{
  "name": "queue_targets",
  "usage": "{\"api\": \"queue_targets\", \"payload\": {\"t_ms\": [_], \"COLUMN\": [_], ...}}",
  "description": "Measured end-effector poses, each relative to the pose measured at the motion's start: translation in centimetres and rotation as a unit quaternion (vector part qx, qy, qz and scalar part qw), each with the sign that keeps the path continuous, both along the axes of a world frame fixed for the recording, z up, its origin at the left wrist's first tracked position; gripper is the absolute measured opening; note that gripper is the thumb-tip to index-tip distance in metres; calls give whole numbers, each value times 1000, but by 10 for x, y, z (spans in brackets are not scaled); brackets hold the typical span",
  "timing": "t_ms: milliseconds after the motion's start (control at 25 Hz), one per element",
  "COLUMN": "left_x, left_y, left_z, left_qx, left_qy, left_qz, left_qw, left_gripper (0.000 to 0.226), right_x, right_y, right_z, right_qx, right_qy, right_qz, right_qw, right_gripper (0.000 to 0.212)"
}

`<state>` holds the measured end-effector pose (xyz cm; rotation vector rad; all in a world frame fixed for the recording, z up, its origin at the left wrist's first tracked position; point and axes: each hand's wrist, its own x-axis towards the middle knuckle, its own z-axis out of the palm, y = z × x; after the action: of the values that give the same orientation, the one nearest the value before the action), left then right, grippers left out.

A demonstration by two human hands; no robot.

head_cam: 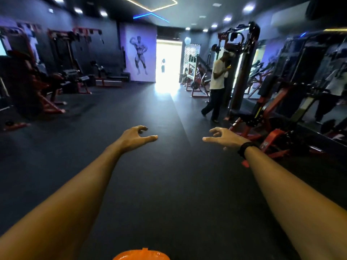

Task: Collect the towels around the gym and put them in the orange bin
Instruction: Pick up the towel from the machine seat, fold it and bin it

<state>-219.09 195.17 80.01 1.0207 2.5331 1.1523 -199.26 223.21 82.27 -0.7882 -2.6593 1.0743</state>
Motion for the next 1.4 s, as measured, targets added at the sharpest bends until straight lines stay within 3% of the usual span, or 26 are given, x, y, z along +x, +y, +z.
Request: {"api": "queue_targets", "payload": {"t_ms": [400,600,680,1040,1400], "left_x": [55,130,166,401,676], "left_y": [53,76,87,100,9], "left_z": [15,14,10,22,32], "left_qx": [-20,-30,-30,-18,-18], "left_qy": [13,38,34,18,24], "left_qz": [-164,-302,-347,-555,-718], "left_qw": [986,952,937,831,695], "left_gripper": [78,84,74,75,75], "right_x": [119,224,269,522,750], "right_y": [-39,-94,-117,-263,-494], "right_z": [23,13,10,21,28], "right_qx": [8,-11,-14,-7,28], "right_qy": [-8,-12,-22,-21,-39], "right_qz": [-169,-298,-341,-564,-733], "right_qw": [986,955,940,826,679], "right_gripper": [77,74,75,73,74]}}
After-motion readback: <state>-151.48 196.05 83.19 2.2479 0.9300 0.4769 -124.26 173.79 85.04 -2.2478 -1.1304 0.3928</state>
